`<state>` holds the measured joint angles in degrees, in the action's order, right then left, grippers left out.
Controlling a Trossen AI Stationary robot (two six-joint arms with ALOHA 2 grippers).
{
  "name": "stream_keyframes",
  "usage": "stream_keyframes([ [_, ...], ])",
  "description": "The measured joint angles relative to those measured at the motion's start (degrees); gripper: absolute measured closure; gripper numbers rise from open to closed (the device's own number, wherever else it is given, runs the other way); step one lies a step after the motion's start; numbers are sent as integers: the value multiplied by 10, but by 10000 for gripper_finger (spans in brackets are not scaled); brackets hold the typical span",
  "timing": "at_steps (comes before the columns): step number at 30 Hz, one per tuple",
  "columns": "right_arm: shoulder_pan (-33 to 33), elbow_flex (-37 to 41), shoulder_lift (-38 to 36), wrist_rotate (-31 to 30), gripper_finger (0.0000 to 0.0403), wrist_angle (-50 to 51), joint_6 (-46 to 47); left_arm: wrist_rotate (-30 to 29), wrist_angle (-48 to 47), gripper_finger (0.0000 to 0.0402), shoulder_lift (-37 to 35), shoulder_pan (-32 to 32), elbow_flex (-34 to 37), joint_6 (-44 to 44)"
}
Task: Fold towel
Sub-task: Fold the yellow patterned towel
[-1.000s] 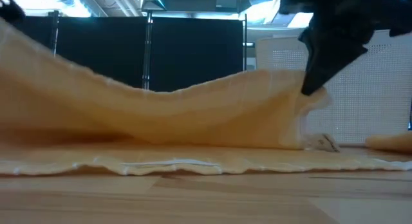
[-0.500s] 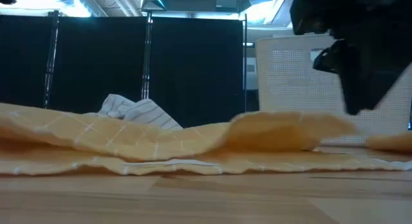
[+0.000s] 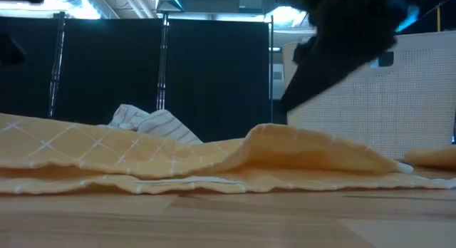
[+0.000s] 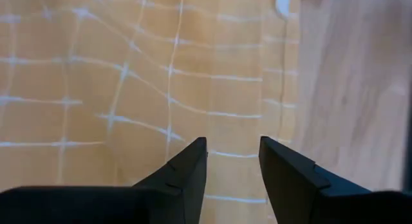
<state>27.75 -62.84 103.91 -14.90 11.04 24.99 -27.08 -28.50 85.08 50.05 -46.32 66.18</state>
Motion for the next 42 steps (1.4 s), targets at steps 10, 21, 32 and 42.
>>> stream_keyframes([
  [10,20,-2,81,59,215,5,3,107,94,270,93,-21,3,24],
  [21,98,-29,33,189,250,246,82,157,113,270,57,-23,-59,-17],
  [32,117,-26,37,-82,269,69,92,114,-84,270,50,-18,-47,37],
  [42,116,-10,103,-151,269,-1,93,75,-99,270,92,18,-35,48],
])
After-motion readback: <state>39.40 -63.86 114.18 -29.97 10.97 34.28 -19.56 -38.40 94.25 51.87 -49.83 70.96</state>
